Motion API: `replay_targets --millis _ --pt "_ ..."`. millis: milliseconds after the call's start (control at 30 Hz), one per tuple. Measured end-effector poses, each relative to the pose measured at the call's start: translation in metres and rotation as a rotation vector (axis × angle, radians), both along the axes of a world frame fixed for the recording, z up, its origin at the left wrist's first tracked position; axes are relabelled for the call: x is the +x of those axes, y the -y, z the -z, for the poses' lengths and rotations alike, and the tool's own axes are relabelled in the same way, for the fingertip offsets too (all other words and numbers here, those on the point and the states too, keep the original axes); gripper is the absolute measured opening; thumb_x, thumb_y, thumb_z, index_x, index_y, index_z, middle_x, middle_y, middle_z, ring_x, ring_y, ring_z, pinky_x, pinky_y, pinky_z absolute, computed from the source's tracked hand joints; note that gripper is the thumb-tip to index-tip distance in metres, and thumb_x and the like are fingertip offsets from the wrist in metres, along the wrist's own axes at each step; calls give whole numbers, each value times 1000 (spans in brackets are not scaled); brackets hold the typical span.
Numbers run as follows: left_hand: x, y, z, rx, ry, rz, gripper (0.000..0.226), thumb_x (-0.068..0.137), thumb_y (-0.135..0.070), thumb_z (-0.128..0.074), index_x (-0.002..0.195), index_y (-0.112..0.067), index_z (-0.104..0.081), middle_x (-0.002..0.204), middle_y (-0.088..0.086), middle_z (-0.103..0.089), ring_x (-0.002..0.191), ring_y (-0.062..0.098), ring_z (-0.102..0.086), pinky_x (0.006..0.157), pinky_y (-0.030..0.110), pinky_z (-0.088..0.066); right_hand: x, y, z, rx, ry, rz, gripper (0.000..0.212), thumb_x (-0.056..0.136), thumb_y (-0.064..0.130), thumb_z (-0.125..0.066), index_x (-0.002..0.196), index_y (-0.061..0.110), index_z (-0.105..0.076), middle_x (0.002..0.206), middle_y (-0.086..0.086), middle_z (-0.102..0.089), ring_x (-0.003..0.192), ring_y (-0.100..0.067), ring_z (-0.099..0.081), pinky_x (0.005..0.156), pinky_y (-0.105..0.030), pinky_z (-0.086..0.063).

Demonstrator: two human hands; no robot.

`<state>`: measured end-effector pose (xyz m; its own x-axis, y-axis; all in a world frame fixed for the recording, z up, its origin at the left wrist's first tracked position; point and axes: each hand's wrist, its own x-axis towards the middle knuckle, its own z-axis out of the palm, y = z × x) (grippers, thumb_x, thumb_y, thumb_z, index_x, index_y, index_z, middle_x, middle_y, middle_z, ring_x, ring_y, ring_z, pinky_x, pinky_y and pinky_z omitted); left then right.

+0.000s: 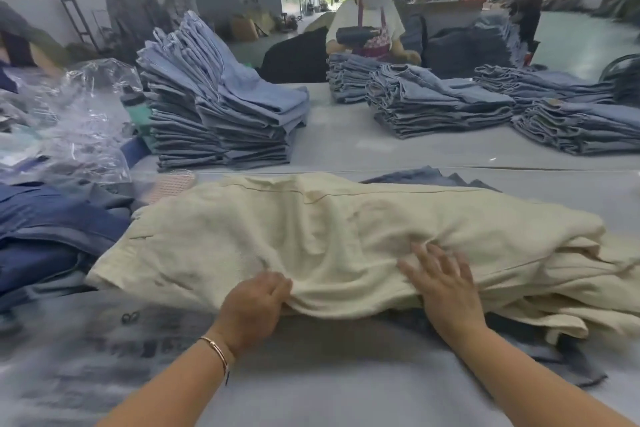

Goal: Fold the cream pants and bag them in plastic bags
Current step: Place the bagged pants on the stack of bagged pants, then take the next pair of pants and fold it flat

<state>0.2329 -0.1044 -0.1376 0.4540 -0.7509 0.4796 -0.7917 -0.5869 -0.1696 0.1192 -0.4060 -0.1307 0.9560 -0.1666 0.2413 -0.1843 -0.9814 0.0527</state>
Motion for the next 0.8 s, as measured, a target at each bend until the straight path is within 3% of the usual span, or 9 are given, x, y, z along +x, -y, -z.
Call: replay_targets --millis 67,100,167,233,333,433,567,700,800 --pt "3 -6 -26 -184 -88 -118 25 78 -17 -39 101 -15 -49 77 12 -66 62 31 -65 44 32 -52 5 -2 -13 89 98 17 46 77 6 -38 111 16 -67 125 -11 -62 124 -33 -51 113 -50 -18" --pt "4 -9 -39 -246 -92 -134 24 79 -20 -39 102 -16 -46 75 12 -66 60 31 -64 44 32 -51 8 -3 -25 152 178 38 41 74 3 -36 100 10 -67 106 -14 -68 108 -34 -59 108 -48 -28" --pt "2 -12 -64 -224 -52 -61 26 82 -29 -48 104 -15 -45 72 9 -65 55 28 -61 43 27 -46 9 -1 -61 251 293 91 25 80 -3 -39 90 5 -60 79 -15 -66 76 -35 -60 74 -40 -44" --pt "-2 -18 -85 -52 11 -15 49 77 -35 -68 112 -12 -44 75 8 -63 53 26 -58 41 27 -46 -3 2 -98 200 388 31 14 80 -7 -49 86 2 -59 68 -15 -64 58 -36 -58 53 -34 -39" --pt "-18 -28 -123 -10 73 -218 52 71 -1 -70 118 -4 -49 77 16 -60 59 32 -59 47 39 -52 -43 -3 -143 48 519 -186 5 73 3 -55 69 3 -59 49 -12 -58 37 -32 -53 38 -30 -40" --pt "-34 -35 -170 -118 52 -414 22 76 2 -62 97 -3 -66 86 18 -61 81 36 -59 68 47 -50 -91 -9 -184 -17 571 -296 19 64 21 -74 70 7 -62 49 -10 -58 36 -30 -53 38 -27 -40" --pt "-66 -32 -223 -202 110 -416 14 74 -9 -59 86 -8 -65 85 13 -63 81 33 -59 72 43 -46 -163 3 -221 -35 614 -239 52 67 64 -53 68 13 -61 44 -4 -53 33 -24 -50 46 -21 -30" --pt "-110 -23 -231 -459 60 -470 14 80 -21 -46 83 -11 -55 77 15 -65 71 36 -62 62 37 -41 -231 20 -227 -62 691 -73 50 71 58 -48 64 9 -58 42 -9 -51 33 -29 -51 44 -28 -40" --pt "-145 -16 -203 -587 -257 -584 10 90 -9 -44 92 -7 -53 92 26 -64 86 44 -61 65 37 -36 -263 13 -210 -41 710 11 38 74 45 -48 67 8 -57 44 -12 -52 36 -31 -53 46 -28 -40"
